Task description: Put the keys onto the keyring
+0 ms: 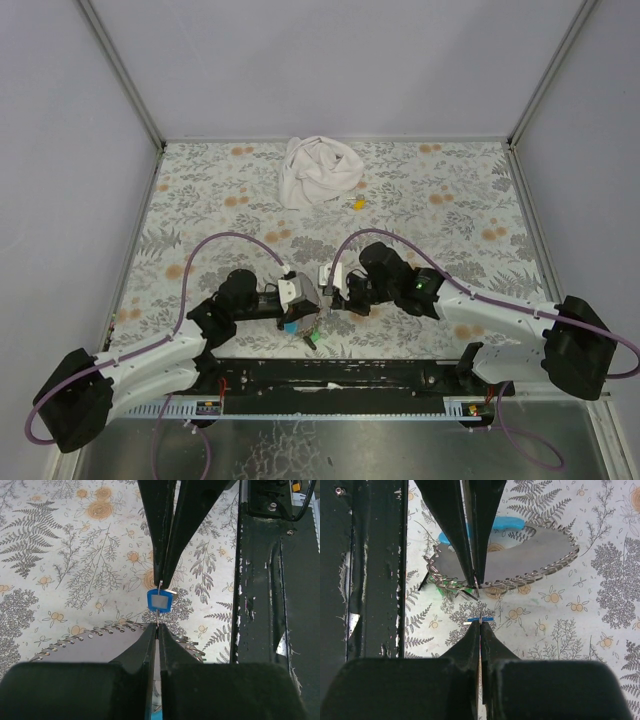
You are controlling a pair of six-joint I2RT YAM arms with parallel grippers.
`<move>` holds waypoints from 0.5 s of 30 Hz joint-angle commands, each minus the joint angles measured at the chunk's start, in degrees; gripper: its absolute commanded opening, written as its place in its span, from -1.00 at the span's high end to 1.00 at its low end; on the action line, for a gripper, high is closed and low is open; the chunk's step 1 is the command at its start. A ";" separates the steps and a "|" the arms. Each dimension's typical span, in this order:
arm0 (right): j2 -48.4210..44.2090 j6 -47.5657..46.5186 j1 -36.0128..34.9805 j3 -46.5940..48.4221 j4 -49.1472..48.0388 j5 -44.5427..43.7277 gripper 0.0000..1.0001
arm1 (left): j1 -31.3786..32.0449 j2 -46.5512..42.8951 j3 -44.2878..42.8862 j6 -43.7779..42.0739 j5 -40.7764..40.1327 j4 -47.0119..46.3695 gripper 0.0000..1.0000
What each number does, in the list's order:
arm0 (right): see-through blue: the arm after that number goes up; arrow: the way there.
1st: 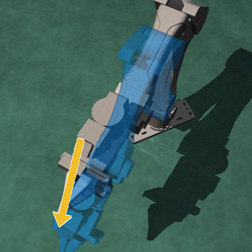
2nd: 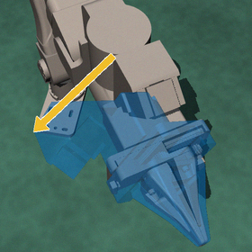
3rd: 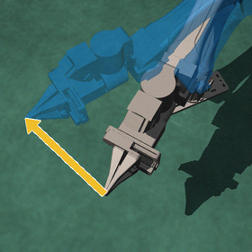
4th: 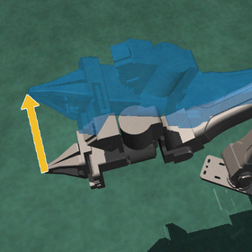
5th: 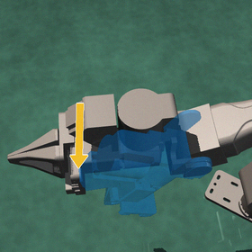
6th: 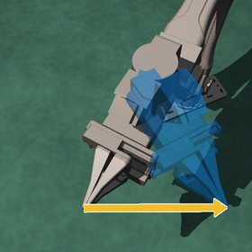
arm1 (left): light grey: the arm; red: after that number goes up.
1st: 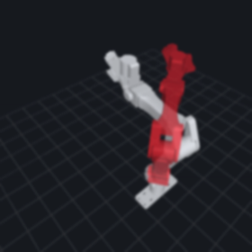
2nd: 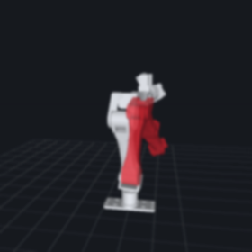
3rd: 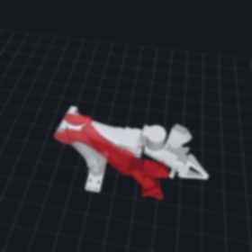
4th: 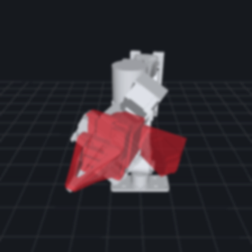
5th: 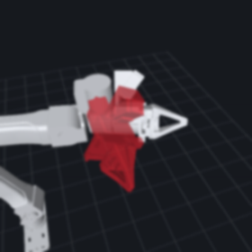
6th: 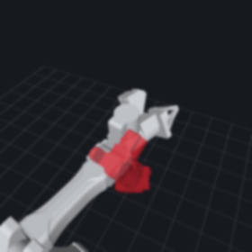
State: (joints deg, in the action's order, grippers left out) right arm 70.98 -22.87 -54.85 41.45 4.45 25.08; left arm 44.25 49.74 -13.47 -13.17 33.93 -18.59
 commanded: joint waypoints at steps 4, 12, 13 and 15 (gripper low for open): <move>1.26 -2.21 0.15 3.94 0.14 3.90 1.00 | -0.09 0.93 -2.69 -1.35 2.88 -4.70 1.00; 1.97 -2.90 -0.08 4.87 1.95 3.57 1.00 | -0.13 0.99 -2.78 -1.34 3.12 -4.74 1.00; 2.03 -2.86 -0.15 4.91 2.15 3.38 1.00 | -0.11 1.02 -2.78 -1.38 3.10 -4.71 1.00; 2.18 -3.00 -0.21 5.10 2.46 3.18 1.00 | -0.12 1.08 -2.78 -1.27 3.05 -4.71 1.00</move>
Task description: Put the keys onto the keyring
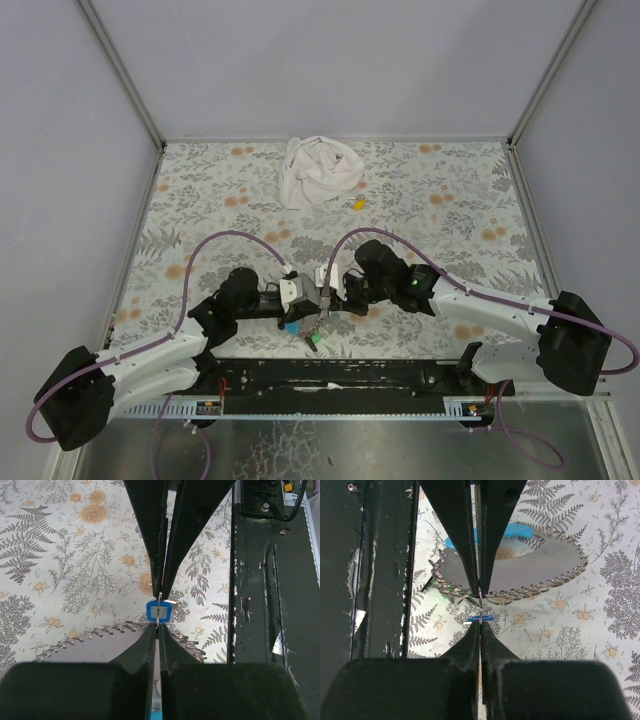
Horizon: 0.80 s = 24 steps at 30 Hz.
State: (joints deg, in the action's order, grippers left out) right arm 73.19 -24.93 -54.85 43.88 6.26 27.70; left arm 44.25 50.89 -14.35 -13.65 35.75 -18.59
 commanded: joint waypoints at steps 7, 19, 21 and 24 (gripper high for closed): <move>0.46 -1.01 -0.45 3.05 0.95 0.49 1.00 | -0.07 0.35 -1.99 -0.71 1.10 -4.87 1.00; 0.77 -0.62 -1.09 3.27 0.11 -0.90 1.00 | -0.11 0.48 -1.92 -0.28 1.33 -5.44 1.00; 0.65 -0.58 -1.26 3.02 -0.35 -1.05 1.00 | -0.12 0.43 -1.89 -0.20 1.29 -5.57 1.00; 0.42 -0.51 -1.32 2.84 -0.61 -1.33 1.00 | -0.12 0.46 -1.82 -0.21 1.18 -5.74 1.00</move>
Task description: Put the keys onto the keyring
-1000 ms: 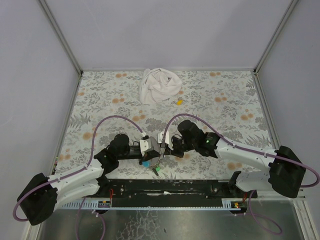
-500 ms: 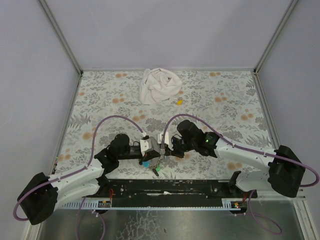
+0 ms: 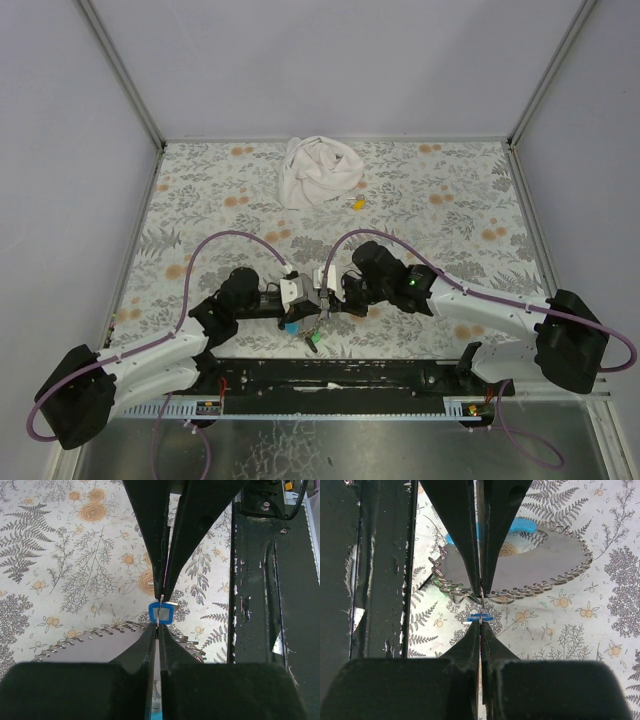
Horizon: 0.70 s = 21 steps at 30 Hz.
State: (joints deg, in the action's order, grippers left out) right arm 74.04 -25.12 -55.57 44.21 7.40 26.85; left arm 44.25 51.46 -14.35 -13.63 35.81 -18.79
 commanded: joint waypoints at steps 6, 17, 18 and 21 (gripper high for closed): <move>-1.21 -0.10 -0.82 1.89 -2.85 -0.96 1.00 | -0.12 0.31 -1.91 -0.04 1.57 -5.83 1.00; -1.60 0.17 -0.99 1.67 -2.63 -2.66 1.00 | -0.13 0.22 -1.99 -0.06 1.31 -5.53 1.00; -1.78 0.16 -0.98 1.71 -2.44 -3.02 1.00 | -0.12 0.12 -1.95 -0.09 1.14 -5.46 1.00; -2.09 0.28 -1.02 1.67 -1.70 -3.91 1.00 | -0.13 -0.13 -1.91 -0.15 0.48 -5.22 1.00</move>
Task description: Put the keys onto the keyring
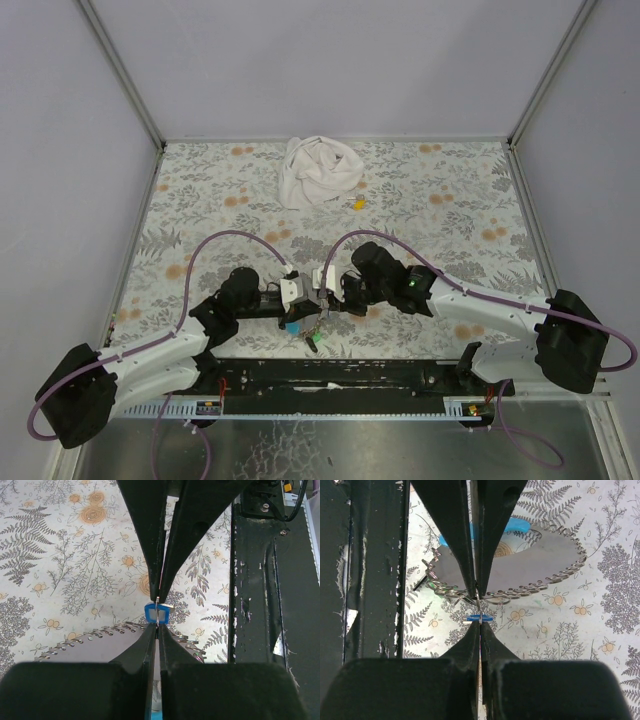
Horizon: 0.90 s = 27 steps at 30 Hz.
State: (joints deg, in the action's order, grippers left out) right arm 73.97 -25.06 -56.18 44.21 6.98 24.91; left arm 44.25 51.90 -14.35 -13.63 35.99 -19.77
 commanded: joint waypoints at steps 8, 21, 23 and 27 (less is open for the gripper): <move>-2.17 0.23 -0.37 1.73 -1.36 -1.43 1.00 | -0.14 -0.12 -2.06 -0.12 0.26 -4.25 1.00; -1.67 -0.21 -0.60 2.01 -1.49 0.53 1.00 | -0.12 0.11 -2.00 0.21 -0.08 -4.74 1.00; -1.70 -0.25 -0.73 1.99 -1.54 0.58 1.00 | -0.08 0.22 -2.08 0.22 -0.13 -4.86 1.00; -1.78 -0.40 -0.90 2.02 -1.59 0.99 1.00 | -0.10 0.55 -2.11 0.30 -0.15 -4.93 1.00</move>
State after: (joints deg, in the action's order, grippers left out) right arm 73.43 -25.08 -56.29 44.21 7.01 23.70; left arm 44.25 52.29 -14.37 -13.61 35.99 -19.81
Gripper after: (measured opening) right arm 0.011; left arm 0.010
